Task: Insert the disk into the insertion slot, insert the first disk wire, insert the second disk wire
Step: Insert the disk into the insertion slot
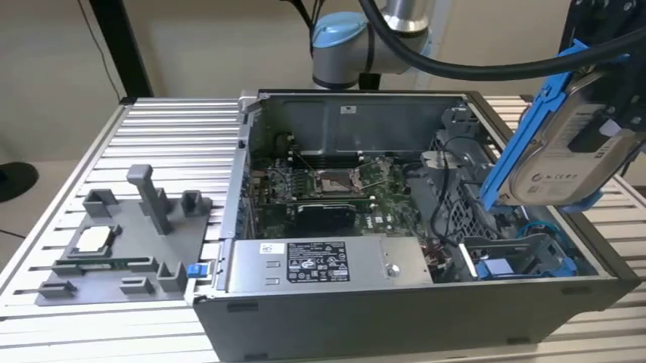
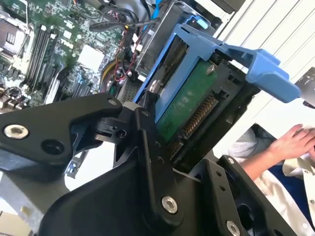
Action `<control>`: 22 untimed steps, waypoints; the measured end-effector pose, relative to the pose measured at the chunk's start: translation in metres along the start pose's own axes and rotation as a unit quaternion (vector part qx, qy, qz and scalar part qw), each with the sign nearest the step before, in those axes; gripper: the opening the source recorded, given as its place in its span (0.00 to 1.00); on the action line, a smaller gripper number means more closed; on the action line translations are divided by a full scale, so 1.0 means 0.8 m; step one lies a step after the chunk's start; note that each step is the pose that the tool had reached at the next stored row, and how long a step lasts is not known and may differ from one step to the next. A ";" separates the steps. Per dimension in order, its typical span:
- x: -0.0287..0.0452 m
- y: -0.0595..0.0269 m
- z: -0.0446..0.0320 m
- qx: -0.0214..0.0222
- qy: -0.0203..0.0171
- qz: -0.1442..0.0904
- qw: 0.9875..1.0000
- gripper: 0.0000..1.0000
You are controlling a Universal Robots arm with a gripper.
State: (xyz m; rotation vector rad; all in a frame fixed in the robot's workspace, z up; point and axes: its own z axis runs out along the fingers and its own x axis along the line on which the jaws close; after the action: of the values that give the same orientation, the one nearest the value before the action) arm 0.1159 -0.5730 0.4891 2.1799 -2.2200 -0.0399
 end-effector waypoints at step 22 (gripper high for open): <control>-0.0003 -0.009 0.0190 0.000 0.000 0.000 1.000 0.00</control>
State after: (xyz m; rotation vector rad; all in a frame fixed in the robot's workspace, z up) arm 0.1226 -0.5730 0.4736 2.1796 -2.2196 -0.0391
